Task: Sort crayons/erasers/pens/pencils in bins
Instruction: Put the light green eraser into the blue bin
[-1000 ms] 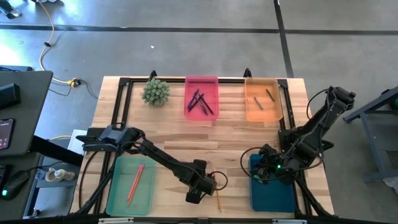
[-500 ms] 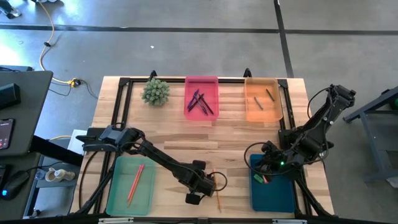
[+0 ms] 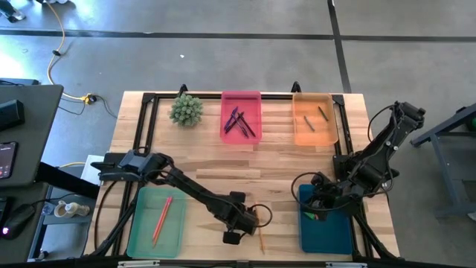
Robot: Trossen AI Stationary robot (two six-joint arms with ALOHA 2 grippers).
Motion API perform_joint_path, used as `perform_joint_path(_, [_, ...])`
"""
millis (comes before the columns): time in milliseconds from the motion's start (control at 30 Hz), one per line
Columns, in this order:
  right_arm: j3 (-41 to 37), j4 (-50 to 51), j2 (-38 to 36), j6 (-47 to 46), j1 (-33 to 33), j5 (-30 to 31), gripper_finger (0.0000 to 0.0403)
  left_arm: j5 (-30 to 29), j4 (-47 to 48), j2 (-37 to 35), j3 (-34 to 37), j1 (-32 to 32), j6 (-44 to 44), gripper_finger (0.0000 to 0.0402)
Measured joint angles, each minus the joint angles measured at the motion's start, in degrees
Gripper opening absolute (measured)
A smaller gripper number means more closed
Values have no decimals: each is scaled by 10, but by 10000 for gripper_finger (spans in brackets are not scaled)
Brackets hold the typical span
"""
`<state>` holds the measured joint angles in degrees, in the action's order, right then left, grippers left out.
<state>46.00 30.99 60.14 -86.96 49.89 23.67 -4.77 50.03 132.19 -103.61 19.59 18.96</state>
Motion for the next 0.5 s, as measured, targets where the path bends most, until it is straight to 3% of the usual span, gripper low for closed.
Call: perform_joint_path(500, [0, -70, 82, -16, -1, 26, 197, -55, 14, 2, -88, -5, 21, 51])
